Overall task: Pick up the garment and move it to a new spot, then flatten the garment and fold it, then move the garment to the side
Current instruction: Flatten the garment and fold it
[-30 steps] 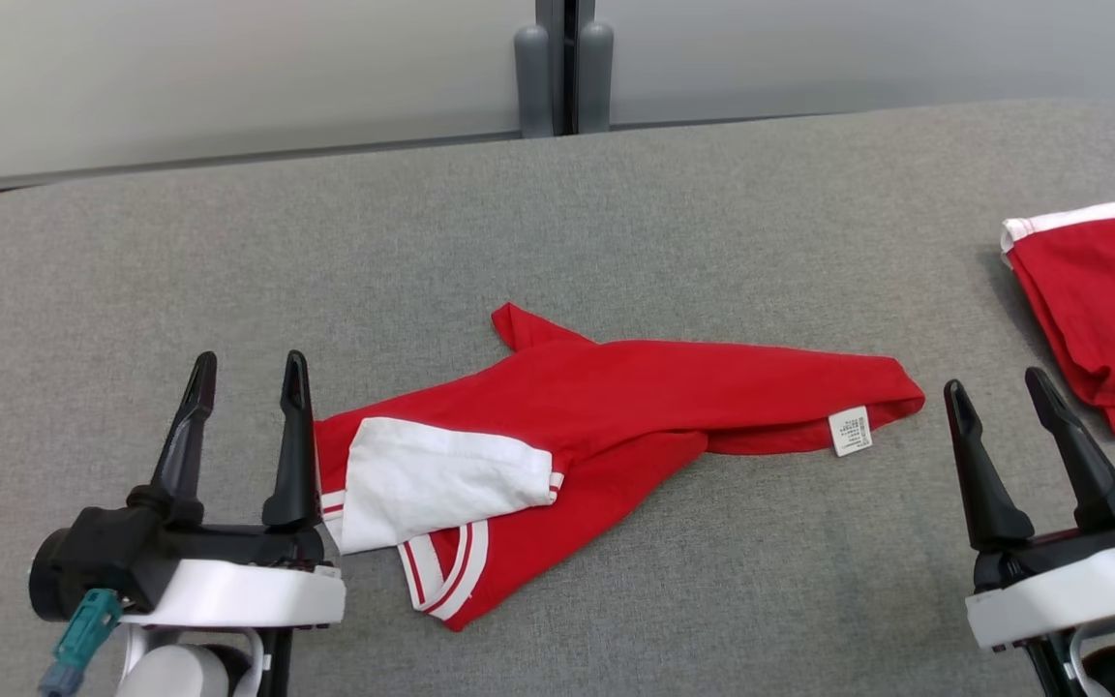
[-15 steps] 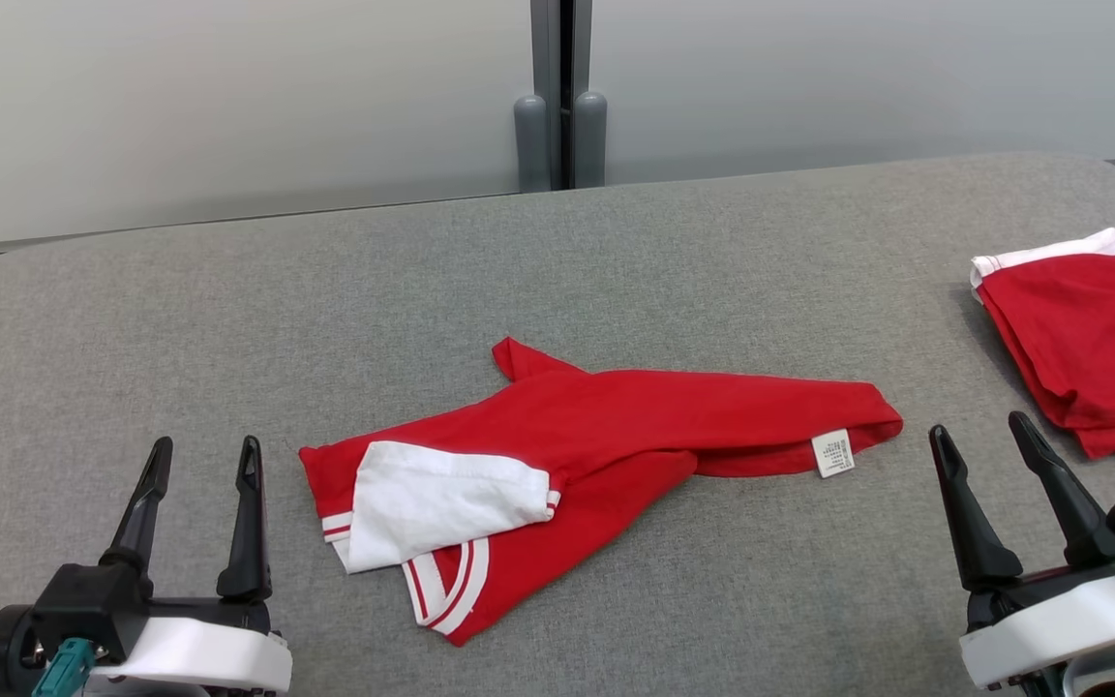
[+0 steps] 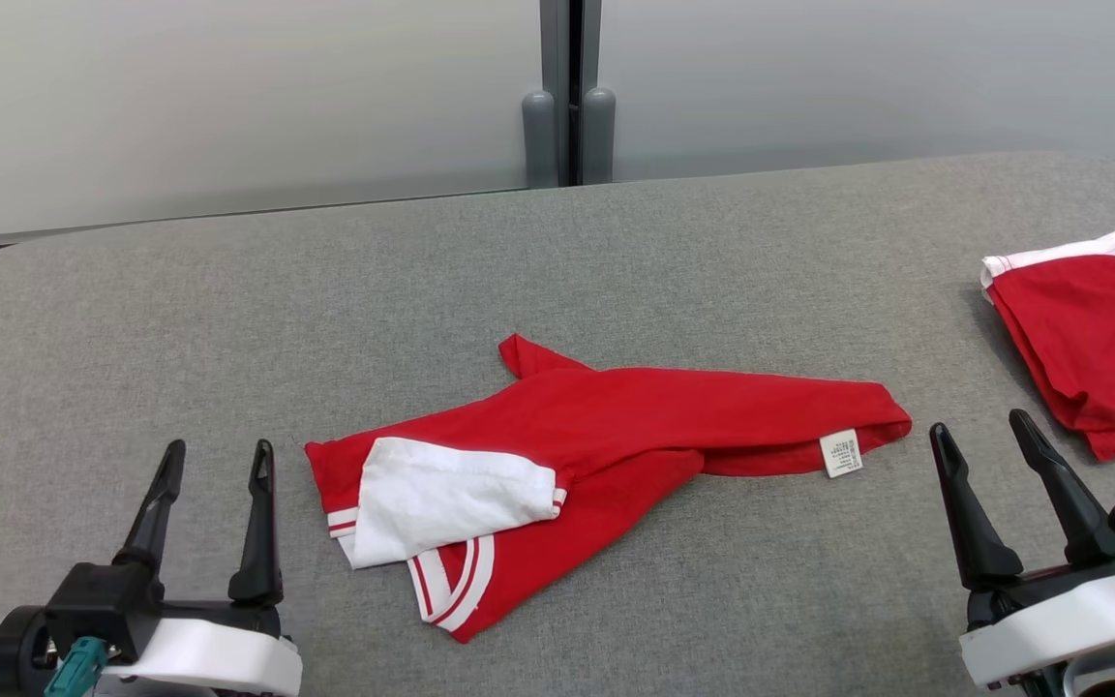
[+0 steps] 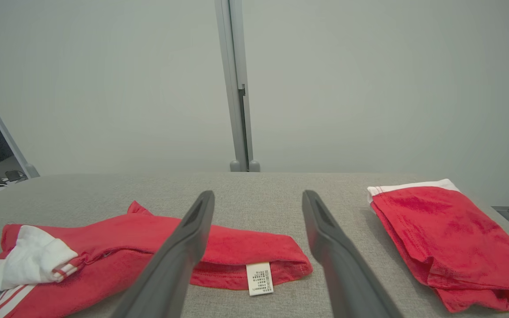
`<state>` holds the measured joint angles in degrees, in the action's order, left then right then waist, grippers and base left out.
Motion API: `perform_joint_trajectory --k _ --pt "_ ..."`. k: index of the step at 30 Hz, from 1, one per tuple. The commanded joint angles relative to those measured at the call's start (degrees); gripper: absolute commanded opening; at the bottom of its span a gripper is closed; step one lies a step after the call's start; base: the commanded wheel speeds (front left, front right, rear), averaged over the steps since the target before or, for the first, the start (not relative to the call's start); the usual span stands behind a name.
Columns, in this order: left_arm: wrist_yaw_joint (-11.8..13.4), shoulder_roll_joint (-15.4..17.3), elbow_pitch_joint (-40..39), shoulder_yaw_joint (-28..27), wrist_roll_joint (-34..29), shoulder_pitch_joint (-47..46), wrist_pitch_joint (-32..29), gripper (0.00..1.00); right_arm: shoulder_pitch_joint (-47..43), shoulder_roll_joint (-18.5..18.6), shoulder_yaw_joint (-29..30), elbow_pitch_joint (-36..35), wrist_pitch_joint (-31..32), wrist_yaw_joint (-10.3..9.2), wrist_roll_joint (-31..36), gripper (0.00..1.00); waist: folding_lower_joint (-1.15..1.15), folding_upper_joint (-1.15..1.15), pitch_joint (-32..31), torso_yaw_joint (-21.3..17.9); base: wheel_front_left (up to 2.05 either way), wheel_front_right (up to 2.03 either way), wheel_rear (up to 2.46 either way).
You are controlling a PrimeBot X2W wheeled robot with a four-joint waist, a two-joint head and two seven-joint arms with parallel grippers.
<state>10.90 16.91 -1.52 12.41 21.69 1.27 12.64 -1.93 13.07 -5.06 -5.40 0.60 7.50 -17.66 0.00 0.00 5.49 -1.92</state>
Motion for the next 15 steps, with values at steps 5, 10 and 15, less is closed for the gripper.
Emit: perform_joint_trajectory --k 5,10,15 --pt "-1.41 -0.06 0.56 1.95 0.46 -2.02 -2.02 1.0 0.44 0.02 -0.14 -0.34 0.24 -0.03 -0.24 1.0 0.0 0.0 0.84 -0.02 0.0 0.0 0.0" --pt "-5.21 -0.58 3.11 6.22 1.65 -5.92 -7.37 1.0 1.41 -0.08 -0.69 -0.56 0.06 -0.03 -0.31 1.0 0.0 0.0 2.93 -0.35 0.0 0.0 0.0" --pt "-8.54 -1.7 9.9 8.98 3.5 -10.27 -12.59 1.0 2.51 0.03 -1.56 -0.09 -0.52 -0.03 -0.65 1.0 0.0 0.0 5.08 -1.43 0.0 0.0 0.0"
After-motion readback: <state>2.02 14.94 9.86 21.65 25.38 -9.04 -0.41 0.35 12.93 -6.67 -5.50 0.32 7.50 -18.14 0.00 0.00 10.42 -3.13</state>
